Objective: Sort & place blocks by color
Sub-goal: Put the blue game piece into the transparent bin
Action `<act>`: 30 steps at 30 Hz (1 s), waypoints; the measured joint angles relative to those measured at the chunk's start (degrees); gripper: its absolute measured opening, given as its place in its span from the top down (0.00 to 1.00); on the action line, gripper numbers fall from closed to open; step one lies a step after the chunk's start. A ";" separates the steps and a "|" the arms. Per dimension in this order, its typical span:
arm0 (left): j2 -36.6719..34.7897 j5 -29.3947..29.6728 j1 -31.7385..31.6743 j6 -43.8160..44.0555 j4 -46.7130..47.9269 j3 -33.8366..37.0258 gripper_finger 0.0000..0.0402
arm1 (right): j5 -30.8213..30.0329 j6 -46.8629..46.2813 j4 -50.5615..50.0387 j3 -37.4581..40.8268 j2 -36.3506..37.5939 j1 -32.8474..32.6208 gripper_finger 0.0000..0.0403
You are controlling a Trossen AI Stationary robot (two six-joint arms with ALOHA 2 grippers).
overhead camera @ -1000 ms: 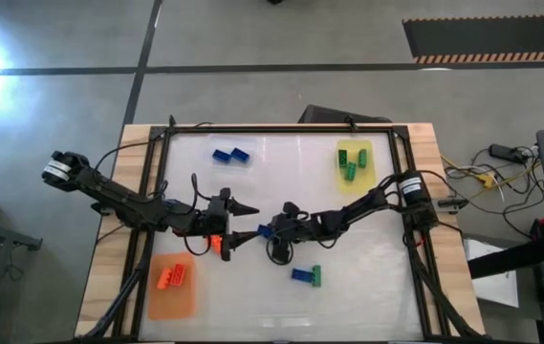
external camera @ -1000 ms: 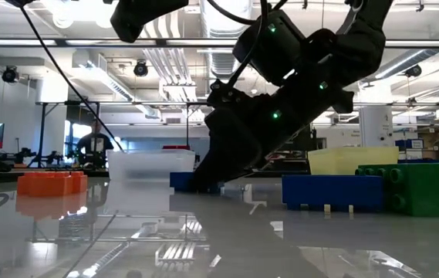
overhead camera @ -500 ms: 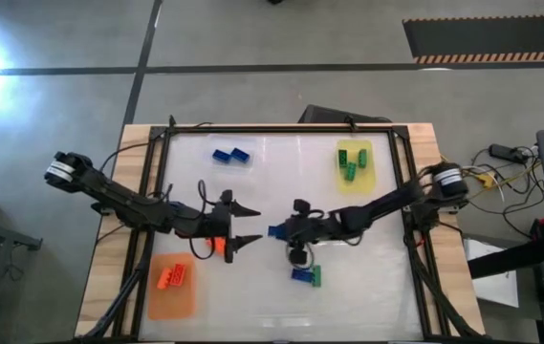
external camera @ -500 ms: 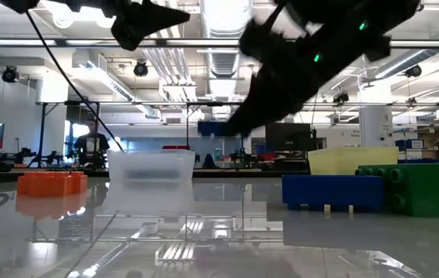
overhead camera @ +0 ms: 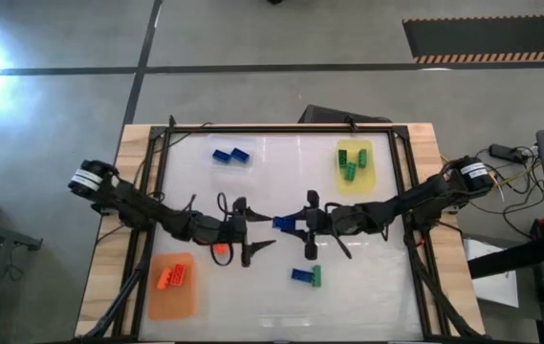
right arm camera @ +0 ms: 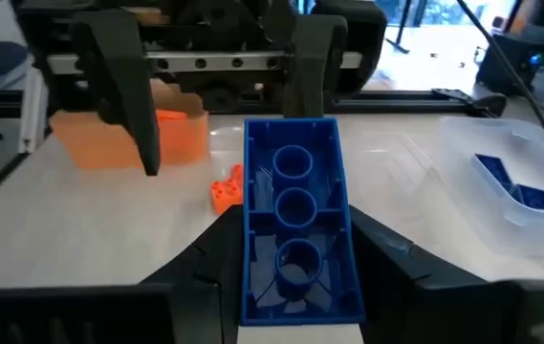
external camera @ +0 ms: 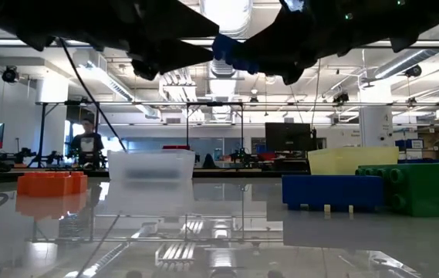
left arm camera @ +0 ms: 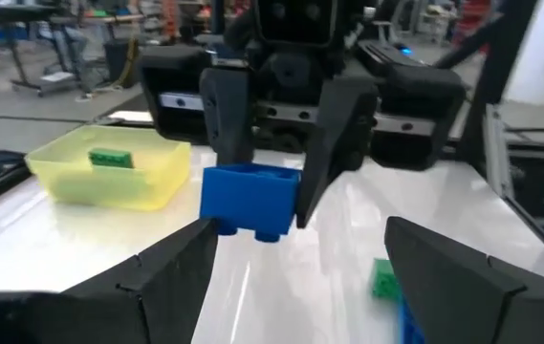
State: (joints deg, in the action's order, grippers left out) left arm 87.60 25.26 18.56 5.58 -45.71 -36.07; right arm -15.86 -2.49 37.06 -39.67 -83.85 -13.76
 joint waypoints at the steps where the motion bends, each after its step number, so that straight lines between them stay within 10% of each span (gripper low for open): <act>1: 0.66 0.61 -0.29 0.01 -1.02 -0.05 0.28 | -0.27 -0.01 -0.09 0.06 0.00 0.01 0.69; 30: 3.34 -7.21 -3.55 -3.47 -8.93 -1.11 0.29 | 3.98 1.45 1.47 -0.06 -0.02 -0.13 0.69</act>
State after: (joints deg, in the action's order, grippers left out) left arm 90.94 18.05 15.00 2.11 -54.63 -37.19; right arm -11.88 -1.04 38.53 -39.72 -83.88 -13.89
